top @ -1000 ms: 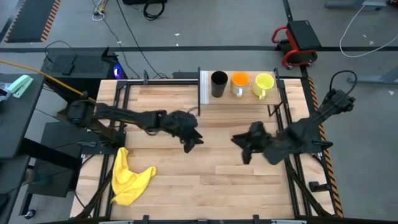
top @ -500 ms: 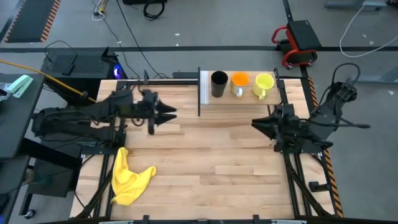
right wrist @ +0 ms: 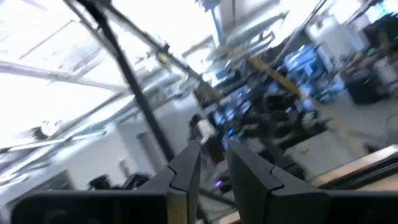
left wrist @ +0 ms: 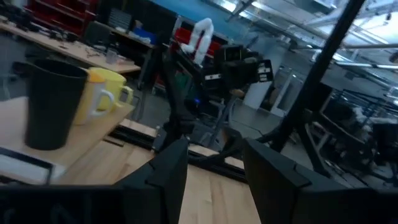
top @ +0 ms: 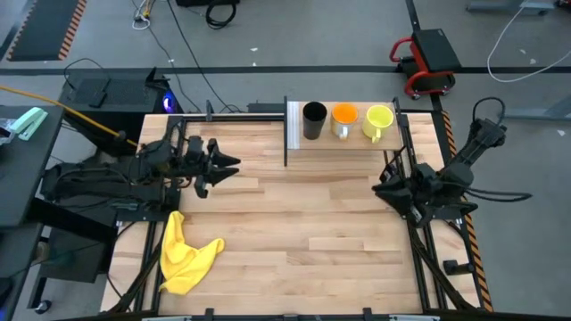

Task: Stack small to large cups/mugs on shelf
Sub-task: Return to Home Position

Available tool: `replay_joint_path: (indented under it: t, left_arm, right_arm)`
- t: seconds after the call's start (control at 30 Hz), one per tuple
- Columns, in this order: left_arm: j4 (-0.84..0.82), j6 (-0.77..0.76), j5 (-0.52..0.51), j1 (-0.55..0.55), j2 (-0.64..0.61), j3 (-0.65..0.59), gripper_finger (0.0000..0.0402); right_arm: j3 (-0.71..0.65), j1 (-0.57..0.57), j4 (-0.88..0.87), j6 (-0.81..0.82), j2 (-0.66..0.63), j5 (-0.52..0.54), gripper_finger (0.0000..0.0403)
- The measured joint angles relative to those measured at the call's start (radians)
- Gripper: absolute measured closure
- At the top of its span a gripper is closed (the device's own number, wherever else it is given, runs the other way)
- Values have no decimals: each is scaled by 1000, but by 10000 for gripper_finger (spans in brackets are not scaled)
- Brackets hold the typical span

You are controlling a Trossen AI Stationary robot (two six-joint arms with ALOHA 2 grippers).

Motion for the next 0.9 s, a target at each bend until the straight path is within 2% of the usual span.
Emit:
replay_joint_path:
  t: [0.1, 0.2, 0.43, 0.7, 0.9]
  left_arm:
    - [8, 2, 13, 26, -31, -9, 239]
    - [14, 22, 43, 46, -51, -9, 239]
    - [86, 58, 95, 117, -66, -10, 239]
    - [64, 20, 173, 255, -163, -10, 239]
    - [3, 13, 195, 312, -248, -10, 239]
  right_arm:
    - [-37, -45, 30, -71, -83, -13, 314]
    - [-46, -89, 29, -142, -167, -71, 315]
    - [-48, -185, -99, -206, -339, -112, 315]
    - [-48, -199, -210, -247, -508, -114, 315]
    - [-48, -199, -228, -271, -541, -113, 316]
